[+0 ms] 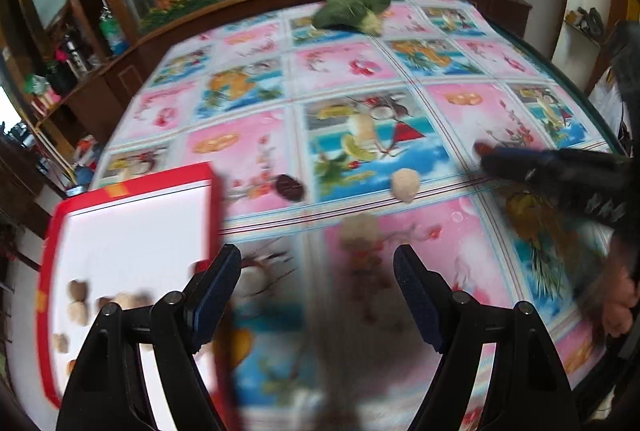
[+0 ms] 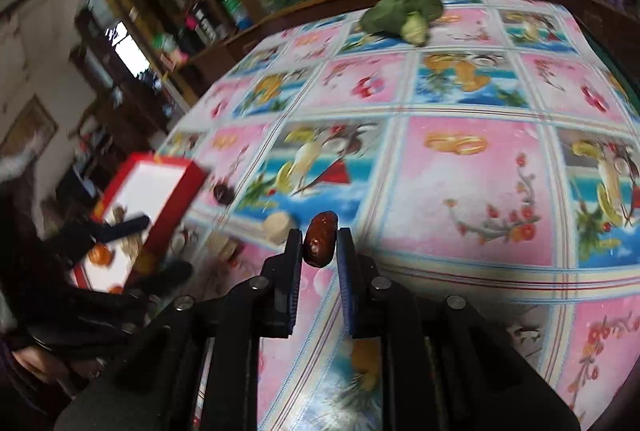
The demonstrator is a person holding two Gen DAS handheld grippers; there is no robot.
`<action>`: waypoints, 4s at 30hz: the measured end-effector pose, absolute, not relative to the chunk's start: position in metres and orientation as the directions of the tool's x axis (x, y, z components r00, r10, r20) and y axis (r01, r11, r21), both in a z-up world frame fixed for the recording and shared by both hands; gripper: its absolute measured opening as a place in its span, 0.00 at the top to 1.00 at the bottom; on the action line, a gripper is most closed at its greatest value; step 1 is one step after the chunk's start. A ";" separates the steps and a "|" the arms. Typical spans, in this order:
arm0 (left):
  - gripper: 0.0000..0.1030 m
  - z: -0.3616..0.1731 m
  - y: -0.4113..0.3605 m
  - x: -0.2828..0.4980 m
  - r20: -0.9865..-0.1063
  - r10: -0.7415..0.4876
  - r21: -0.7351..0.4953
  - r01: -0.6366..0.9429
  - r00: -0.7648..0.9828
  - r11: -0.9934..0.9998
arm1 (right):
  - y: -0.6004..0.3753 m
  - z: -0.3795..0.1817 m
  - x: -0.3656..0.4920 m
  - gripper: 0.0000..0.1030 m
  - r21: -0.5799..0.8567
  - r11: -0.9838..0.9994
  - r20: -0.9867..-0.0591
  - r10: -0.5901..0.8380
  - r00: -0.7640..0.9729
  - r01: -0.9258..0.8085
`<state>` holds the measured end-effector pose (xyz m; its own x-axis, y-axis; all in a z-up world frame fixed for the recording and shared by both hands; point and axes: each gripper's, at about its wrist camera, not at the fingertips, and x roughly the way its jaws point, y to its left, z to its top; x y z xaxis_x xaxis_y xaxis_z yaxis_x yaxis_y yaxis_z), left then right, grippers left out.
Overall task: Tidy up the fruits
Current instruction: 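Grasp a dark date with the right tool while the left tool grasps a pale cube, then carry the date into the tray and open the right tool while the left tool releases its cube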
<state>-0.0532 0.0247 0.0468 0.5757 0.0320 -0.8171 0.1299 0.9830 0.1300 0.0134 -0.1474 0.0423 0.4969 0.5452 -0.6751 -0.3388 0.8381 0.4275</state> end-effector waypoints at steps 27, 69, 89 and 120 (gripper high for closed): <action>0.74 0.023 0.012 -0.037 -0.835 -0.058 0.038 0.163 0.547 0.986 | -0.143 0.046 0.010 0.81 0.424 0.836 -0.643 0.549 0.534 -0.348; 0.75 0.114 0.099 -0.131 -0.590 0.129 0.088 -0.095 0.797 0.992 | -0.075 0.062 -0.016 0.81 0.436 0.783 -0.497 0.620 0.607 -0.444; 0.75 0.090 0.265 -0.178 -0.609 0.379 0.030 -0.458 0.696 0.889 | 0.092 0.099 -0.064 0.81 0.396 0.573 -0.503 0.789 0.352 -0.718; 0.75 0.036 0.293 -0.106 -0.810 0.201 0.013 -0.326 0.551 0.945 | 0.148 0.035 -0.083 0.81 0.370 0.583 -0.711 0.679 0.184 -0.723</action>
<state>-0.1064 0.2931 0.0364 0.5515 0.2014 -0.8095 -0.3258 0.9453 0.0132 -0.0828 0.1478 0.0348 0.1839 0.6790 -0.7107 -0.7229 0.5833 0.3703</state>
